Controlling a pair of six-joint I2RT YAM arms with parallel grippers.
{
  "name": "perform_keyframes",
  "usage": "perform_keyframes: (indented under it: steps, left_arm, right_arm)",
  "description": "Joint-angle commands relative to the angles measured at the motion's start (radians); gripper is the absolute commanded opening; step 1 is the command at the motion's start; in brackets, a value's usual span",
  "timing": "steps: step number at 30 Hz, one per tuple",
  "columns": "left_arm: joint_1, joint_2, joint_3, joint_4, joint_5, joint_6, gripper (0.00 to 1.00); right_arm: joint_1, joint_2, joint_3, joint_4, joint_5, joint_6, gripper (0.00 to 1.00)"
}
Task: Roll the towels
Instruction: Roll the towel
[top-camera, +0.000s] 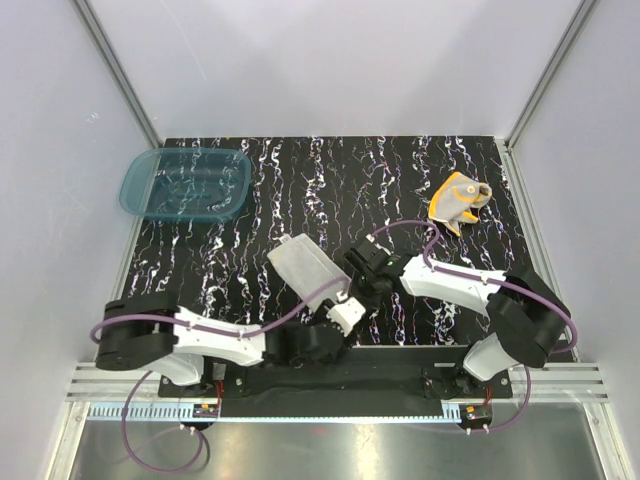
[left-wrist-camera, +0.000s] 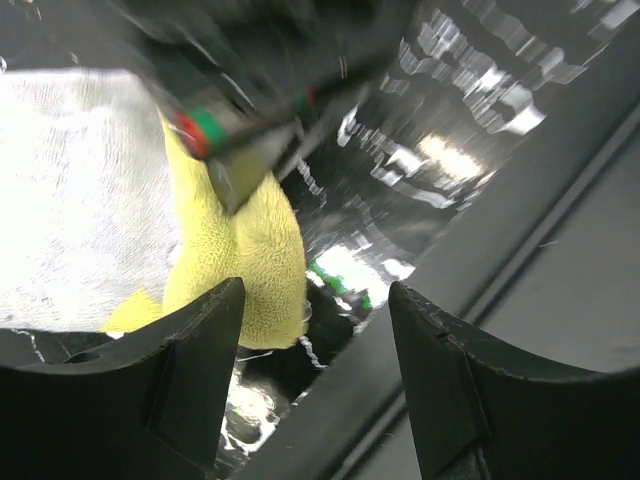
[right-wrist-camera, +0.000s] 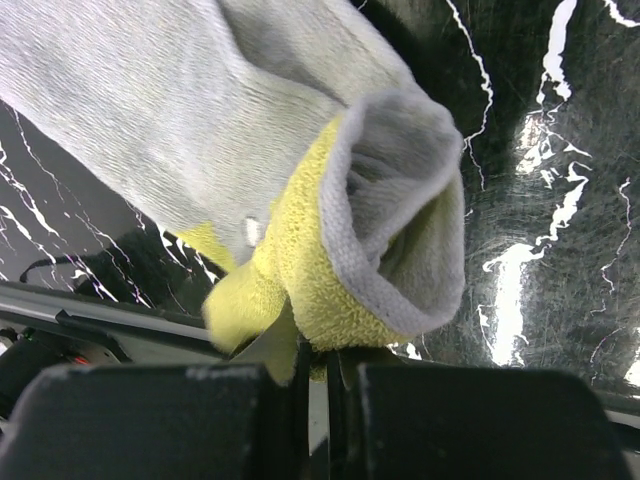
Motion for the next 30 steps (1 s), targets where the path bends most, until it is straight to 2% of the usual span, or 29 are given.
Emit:
perform_keyframes:
  steps: [1,3,4,7,14,15,17,18,20,24,25,29,30]
  left_arm:
    - [-0.019,0.077,0.063,0.059,-0.115,0.061,0.64]
    - [-0.019,0.121,0.091,0.039,-0.138,0.055,0.61]
    - [-0.019,0.132,0.108,0.030,-0.144,0.055,0.52]
    - [-0.019,0.164,0.120,0.014,-0.169,0.044,0.45]
    - [-0.019,0.167,0.114,0.008,-0.210,0.027,0.43]
    - [-0.019,0.170,0.115,0.011,-0.209,0.027,0.37]
    - [-0.019,0.175,0.115,0.011,-0.204,0.030,0.11]
    - [-0.020,0.175,0.115,0.014,-0.198,0.032,0.06]
    - [-0.017,0.169,0.115,0.016,-0.187,0.041,0.00]
    - [-0.008,0.141,0.112,0.033,-0.074,0.071,0.00]
    - [0.000,0.125,0.111,0.033,-0.045,0.071,0.00]
    - [0.066,0.062,0.085,0.062,0.113,0.047,0.00]
    - [0.078,0.048,0.076,0.083,0.176,0.041,0.00]
  right_arm:
    - [0.004,-0.002,0.042,-0.039,-0.028,-0.022,0.00]
    - [0.002,-0.005,0.045,-0.044,-0.034,-0.024,0.00]
    - [0.002,-0.006,0.045,-0.044,-0.037,-0.025,0.00]
    - [0.002,-0.014,0.044,-0.049,-0.040,-0.025,0.00]
    - [-0.008,-0.032,0.024,-0.032,-0.091,-0.022,0.00]
    - [-0.010,-0.035,0.022,-0.032,-0.095,-0.020,0.00]
    - [-0.017,-0.043,0.016,-0.032,-0.106,-0.022,0.00]
    - [-0.019,-0.052,0.008,-0.032,-0.107,-0.022,0.00]
    - [-0.027,-0.061,0.001,-0.030,-0.115,-0.020,0.00]
    - [-0.037,-0.086,-0.022,-0.033,-0.117,-0.019,0.03]
    - [-0.037,-0.091,-0.022,-0.036,-0.114,-0.019,0.05]
    - [-0.045,-0.120,-0.015,-0.055,-0.088,-0.024,0.51]
    - [-0.048,-0.123,-0.003,-0.067,-0.080,-0.030,0.57]
